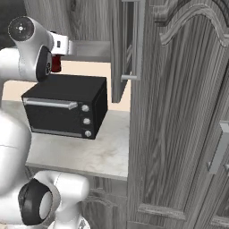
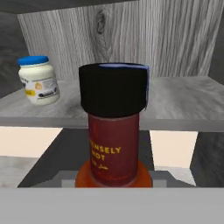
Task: Move the mayonnaise and condiment bottle from the cabinet to the dining counter.
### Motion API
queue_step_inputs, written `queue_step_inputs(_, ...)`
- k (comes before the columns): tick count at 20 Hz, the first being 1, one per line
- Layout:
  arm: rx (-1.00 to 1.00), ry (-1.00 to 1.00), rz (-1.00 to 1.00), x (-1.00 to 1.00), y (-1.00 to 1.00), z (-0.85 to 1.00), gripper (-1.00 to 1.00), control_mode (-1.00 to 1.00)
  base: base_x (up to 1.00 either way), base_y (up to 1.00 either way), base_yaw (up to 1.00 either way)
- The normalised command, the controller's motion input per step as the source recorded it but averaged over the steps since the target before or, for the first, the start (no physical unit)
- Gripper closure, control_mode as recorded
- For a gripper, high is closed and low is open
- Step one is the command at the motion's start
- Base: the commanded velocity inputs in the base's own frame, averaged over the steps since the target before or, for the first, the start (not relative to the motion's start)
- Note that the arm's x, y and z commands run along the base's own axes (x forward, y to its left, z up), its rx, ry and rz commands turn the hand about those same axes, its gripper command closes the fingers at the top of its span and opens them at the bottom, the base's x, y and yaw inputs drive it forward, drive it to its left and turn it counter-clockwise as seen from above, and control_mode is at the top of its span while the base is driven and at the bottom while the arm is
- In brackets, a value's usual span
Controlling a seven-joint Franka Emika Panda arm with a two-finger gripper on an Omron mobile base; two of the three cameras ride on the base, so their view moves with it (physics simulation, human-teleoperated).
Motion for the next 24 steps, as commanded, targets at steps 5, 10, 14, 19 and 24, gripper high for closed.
queue_step_inputs(5, 0.0, 0.0, 0.11, -1.0, 0.0, -0.4, 1.0, -1.0, 0.0, 0.0, 0.0)
queue_step_inputs(10, 0.0, 0.01, 0.07, -0.96, 0.15, -0.36, 1.0, -1.0, 0.0, 0.0, 0.0)
queue_step_inputs(14, -0.06, 0.12, 0.04, -0.48, 0.29, -0.39, 1.0, -1.0, 0.0, 0.0, 0.0)
queue_step_inputs(19, -0.02, 0.09, 0.02, -0.09, 0.27, -0.28, 1.0, 1.0, -0.1, 0.12, 0.02)
queue_step_inputs(24, 0.0, 0.0, 0.0, 0.0, 0.0, 0.0, 1.0, 1.0, -0.49, 0.89, 0.23)
